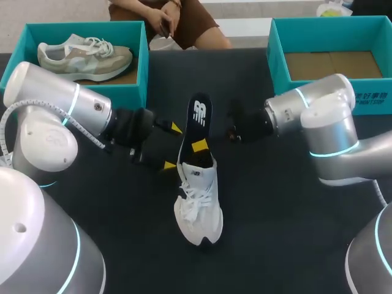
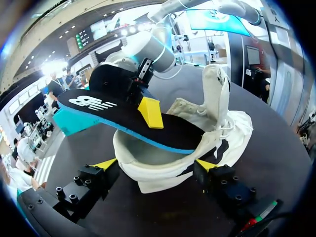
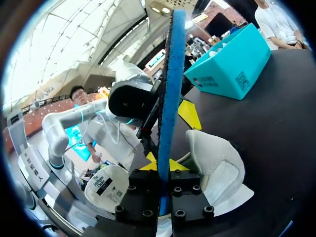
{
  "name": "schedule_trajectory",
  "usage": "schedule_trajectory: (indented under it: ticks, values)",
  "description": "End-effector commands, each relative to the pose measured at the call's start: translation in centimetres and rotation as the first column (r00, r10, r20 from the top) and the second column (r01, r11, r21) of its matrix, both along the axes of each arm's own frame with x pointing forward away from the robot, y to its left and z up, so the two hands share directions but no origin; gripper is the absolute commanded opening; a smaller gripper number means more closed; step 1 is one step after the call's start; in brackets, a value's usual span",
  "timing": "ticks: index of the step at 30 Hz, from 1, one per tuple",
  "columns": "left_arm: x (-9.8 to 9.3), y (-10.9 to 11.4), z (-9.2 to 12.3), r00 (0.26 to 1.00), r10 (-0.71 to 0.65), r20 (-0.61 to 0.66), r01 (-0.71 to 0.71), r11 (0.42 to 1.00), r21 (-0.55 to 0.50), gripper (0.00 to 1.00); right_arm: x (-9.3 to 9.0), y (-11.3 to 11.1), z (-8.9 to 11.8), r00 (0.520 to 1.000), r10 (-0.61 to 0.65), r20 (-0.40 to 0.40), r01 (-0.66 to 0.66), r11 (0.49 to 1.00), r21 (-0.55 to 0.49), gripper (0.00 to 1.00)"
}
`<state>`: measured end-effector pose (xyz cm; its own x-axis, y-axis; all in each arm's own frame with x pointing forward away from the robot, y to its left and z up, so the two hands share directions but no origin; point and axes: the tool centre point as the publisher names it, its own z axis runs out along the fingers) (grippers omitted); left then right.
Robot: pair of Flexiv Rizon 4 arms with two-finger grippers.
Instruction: Take the shoe out of the shoebox, open the shoe tongue, remove and reinsert the insole, then place the shoe into the shoebox
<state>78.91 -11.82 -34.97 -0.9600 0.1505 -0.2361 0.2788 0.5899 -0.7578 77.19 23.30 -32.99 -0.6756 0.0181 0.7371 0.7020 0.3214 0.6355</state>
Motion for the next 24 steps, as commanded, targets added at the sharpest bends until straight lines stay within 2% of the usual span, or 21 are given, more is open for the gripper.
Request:
schedule_trajectory:
  ticks: [1,10,15,18,19,24]
  values:
    - [0.0,-0.1,0.0,1.0,0.001,0.0,-0.001,1.0,0.003,1.0,-1.3,0.6,-1.0,1.0,-0.01,-0.021,0.01,1.0,-0.009,0.0]
    - [0.0,-0.1,0.0,1.0,0.001,0.0,-0.001,1.0,0.003,1.0,-2.9,0.9,-2.3,0.996,-0.019,-0.088,0.017,1.0,-0.016,0.0]
    - [0.0,-0.1,0.0,1.0,0.001,0.0,-0.001,1.0,0.003,1.0,-2.8,0.4,-1.9,0.997,-0.029,-0.076,0.028,0.999,-0.018,0.0]
    - [0.0,-0.1,0.0,1.0,0.001,0.0,-0.001,1.0,0.003,1.0,-2.3,0.2,-1.3,0.998,-0.027,-0.056,0.026,0.999,-0.026,0.1]
    - [0.0,-0.1,0.0,1.0,0.001,0.0,-0.001,1.0,0.003,1.0,-2.1,0.1,-1.0,0.998,-0.025,-0.053,0.024,0.999,-0.029,0.24]
    - [0.0,-0.1,0.0,1.0,0.001,0.0,-0.001,1.0,0.003,1.0,-1.1,-0.2,0.4,1.0,-0.009,-0.016,0.008,0.999,-0.053,0.27]
